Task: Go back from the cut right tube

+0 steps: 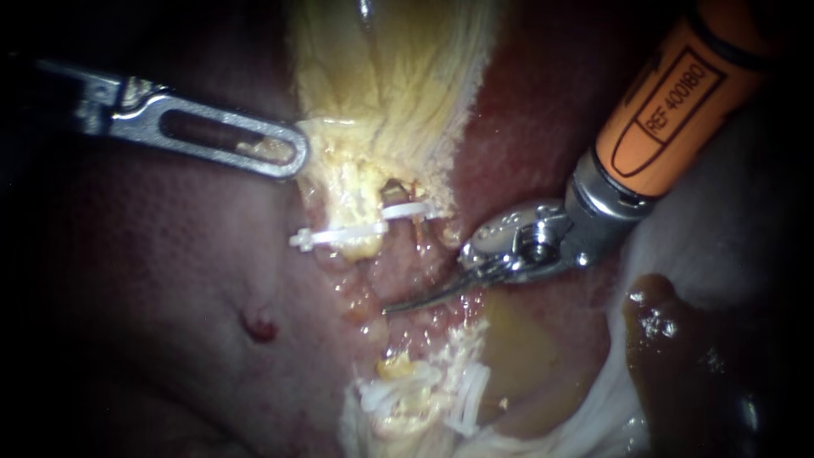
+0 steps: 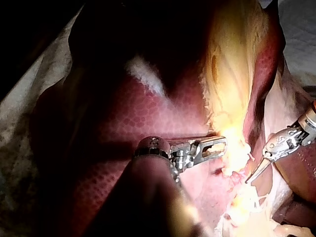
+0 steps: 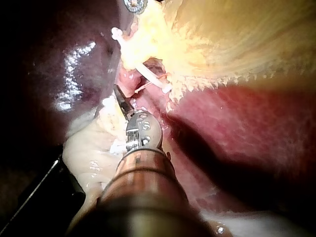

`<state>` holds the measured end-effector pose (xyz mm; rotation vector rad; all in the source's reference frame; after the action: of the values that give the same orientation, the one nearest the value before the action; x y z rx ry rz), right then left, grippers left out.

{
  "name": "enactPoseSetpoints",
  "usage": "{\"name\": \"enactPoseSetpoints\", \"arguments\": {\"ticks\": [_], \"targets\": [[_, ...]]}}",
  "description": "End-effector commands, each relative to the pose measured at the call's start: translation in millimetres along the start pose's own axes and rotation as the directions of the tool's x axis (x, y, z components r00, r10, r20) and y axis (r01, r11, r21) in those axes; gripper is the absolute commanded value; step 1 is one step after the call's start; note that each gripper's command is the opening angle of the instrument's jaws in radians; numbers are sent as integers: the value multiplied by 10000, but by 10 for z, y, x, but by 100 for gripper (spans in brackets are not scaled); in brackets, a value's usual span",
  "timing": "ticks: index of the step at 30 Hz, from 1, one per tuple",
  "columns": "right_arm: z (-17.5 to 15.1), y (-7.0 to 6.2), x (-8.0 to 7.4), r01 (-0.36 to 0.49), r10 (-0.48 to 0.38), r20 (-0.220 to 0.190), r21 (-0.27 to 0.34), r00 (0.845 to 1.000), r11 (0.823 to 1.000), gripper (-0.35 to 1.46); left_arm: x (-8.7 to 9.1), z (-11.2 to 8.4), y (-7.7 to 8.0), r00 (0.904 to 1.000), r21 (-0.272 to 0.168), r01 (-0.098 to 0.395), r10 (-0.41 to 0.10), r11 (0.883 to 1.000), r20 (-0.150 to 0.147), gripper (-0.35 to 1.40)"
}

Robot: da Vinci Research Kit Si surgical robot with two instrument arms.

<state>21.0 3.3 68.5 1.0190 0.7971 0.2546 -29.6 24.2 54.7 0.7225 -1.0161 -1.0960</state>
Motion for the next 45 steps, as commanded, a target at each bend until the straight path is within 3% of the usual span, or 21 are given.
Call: {"name": "enactPoseSetpoints", "arguments": {"ticks": [1,7,8,10,11,13,16,23,27,28,31,34,38,43,45], "targets": [[0,0,0,8,-8,-2,-8,10000,10000,-35,0,0,0,10000,6,-1,1,10000,0,-35],[-1,-3,-1,35,-35,-94,63,10000,10000,-35,0,0,2,10000,6,-3,3,10000,0,-35],[-1,-3,-2,48,-46,-211,94,9998,9999,-25,0,0,2,10000,6,-3,3,10000,0,-35],[0,-5,-1,76,-71,-514,91,9987,9999,56,0,0,2,10000,6,-3,3,10000,0,-35],[1,-5,0,75,-75,-666,-3,9977,10000,84,0,0,3,10000,7,-3,3,10000,-1,-35],[3,-4,2,57,-84,-1043,-262,9945,9996,123,0,0,3,10000,6,-3,3,10000,0,-35],[4,-3,4,15,-69,-1270,-427,9919,9991,135,0,0,4,10000,6,-3,3,10000,0,-35],[3,-1,3,-23,-68,-1420,-638,9898,9980,141,0,0,5,10000,7,-4,4,10000,-1,-35],[-5,-6,-3,-6,-208,-1721,-1231,9849,9924,143,0,0,5,10000,6,-3,3,10000,0,-35],[-8,-8,-6,196,-490,-1856,-1571,9814,9874,145,0,0,5,10000,7,-4,4,10000,-1,-35],[-21,-18,-18,1003,-1666,-1904,-3162,9675,9434,145,0,0,5,10000,9,-5,5,10000,-3,-35],[-38,-27,-29,1648,-2401,-1436,-4032,9601,9001,145,0,-1,6,10000,11,-5,5,10000,-4,-35],[-68,-41,-34,2272,-2870,-474,-4939,9568,8393,145,0,-1,7,10000,11,-6,6,10000,-4,-35],[-99,-55,-29,2357,-2907,-138,-5490,9567,8019,145,0,0,8,10000,9,-7,7,10000,-3,-35],[-108,-58,-27,2344,-2865,-87,-5517,9580,8004,145,0,0,8,10000,6,-8,8,10000,0,-35]]}}
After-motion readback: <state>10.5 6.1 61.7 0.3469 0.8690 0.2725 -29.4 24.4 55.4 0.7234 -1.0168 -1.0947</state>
